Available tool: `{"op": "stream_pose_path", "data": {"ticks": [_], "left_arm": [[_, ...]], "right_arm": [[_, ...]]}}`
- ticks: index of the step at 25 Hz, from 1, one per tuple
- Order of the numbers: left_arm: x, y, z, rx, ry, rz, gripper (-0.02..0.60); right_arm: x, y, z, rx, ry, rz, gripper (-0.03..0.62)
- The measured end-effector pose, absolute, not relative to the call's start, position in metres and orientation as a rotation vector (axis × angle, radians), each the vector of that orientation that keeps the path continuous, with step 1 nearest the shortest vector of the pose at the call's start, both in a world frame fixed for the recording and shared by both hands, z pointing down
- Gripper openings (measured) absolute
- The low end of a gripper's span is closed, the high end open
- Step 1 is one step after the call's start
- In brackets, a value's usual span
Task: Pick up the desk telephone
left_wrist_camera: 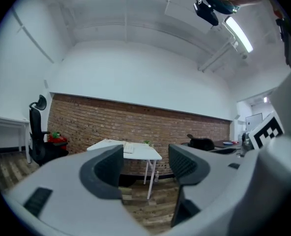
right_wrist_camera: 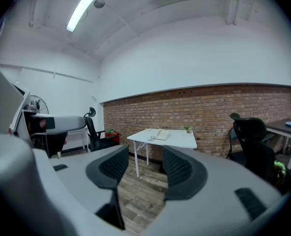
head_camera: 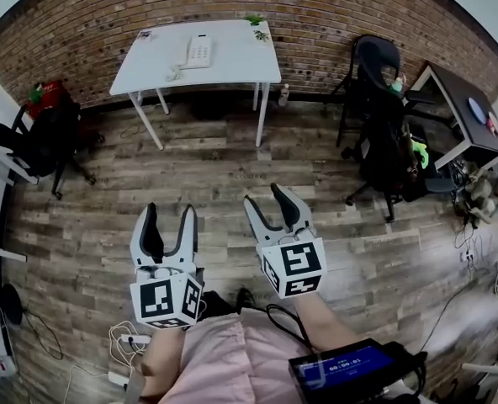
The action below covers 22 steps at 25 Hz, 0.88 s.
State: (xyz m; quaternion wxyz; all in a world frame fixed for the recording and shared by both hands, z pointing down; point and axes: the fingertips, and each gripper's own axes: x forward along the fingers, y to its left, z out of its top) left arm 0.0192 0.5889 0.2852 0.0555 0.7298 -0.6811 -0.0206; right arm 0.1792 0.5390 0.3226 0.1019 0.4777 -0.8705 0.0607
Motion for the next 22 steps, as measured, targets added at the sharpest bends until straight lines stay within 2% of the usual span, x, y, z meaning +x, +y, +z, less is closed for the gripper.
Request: {"op": "stream_pose_path", "data": {"ticks": [11,22], "left_arm": [[-0.01,0.538,0.314,2.152,-2.083,-0.015,0.277],[-0.092,0.406,0.323,2.167,-2.04,-0.024,0.272]], "right_arm": [[0.161,0.479,0.346,1.384,-2.544,0.217,0.222],[0.082,0.356,0.358,1.369,-2.508,0.238,0.21]]}}
